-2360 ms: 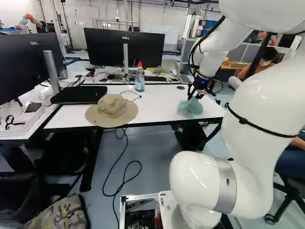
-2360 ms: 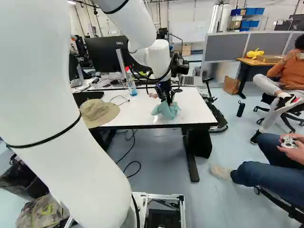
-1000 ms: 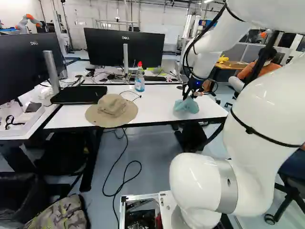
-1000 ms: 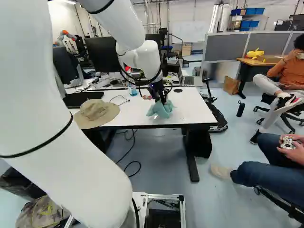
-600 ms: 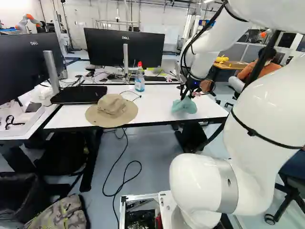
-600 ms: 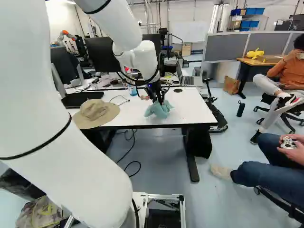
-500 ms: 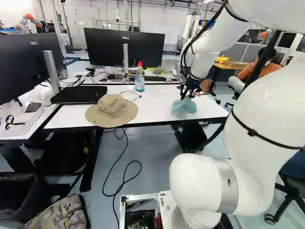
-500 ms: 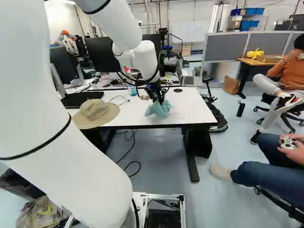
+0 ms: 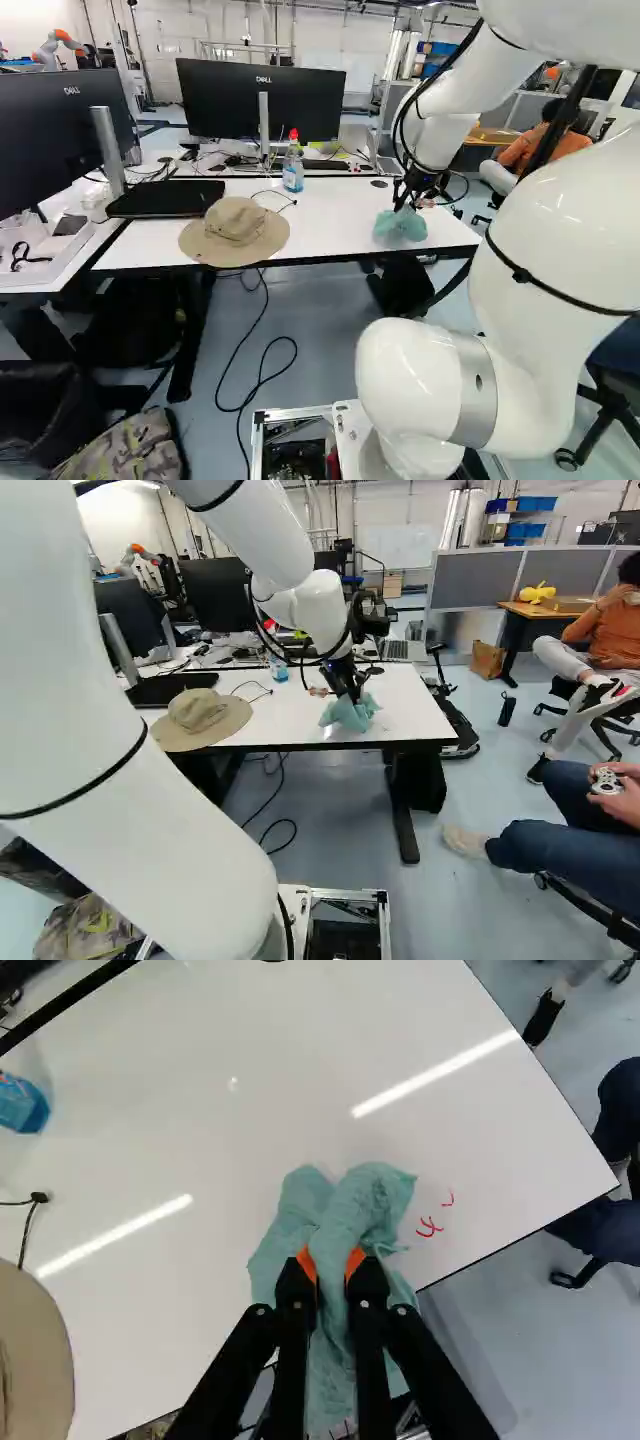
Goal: Clean the table with the green towel
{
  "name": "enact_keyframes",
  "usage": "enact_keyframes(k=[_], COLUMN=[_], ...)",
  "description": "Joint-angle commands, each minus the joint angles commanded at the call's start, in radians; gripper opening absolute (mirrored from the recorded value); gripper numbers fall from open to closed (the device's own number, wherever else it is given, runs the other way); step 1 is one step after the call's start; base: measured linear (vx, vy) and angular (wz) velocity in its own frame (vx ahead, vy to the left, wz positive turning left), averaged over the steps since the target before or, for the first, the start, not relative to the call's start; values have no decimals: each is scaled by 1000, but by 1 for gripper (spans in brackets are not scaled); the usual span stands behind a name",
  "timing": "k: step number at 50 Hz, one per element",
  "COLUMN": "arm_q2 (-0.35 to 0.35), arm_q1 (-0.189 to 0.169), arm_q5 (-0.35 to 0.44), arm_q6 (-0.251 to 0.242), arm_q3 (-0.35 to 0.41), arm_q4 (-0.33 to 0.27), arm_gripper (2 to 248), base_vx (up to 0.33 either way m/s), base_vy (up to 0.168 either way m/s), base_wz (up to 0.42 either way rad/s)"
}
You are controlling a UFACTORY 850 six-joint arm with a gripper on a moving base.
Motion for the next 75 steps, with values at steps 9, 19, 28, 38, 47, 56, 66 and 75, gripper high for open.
enact_keyframes(k=[9,19,28,38,47,56,66,75], arm_q2=[-43,-84,-109,-126,-126,-124,-102,-89], arm_q1=[-32,-46,-45,-45,-45,-46,-59,-90], arm_q5=[47,105,136,146,146,140,133,133], arm_q6=[0,0,0,0,0,0,0,0], arm_q3=[-18,-33,-34,-29,-29,-27,-4,11], arm_q4=[0,0,-3,-6,-6,-6,-6,-6], arm_gripper=[47,47,47,47,47,47,47,47], base_vx=[0,0,0,0,0,0,0,0], base_vy=[0,0,0,0,0,0,0,0], base_wz=[0,0,0,0,0,0,0,0])
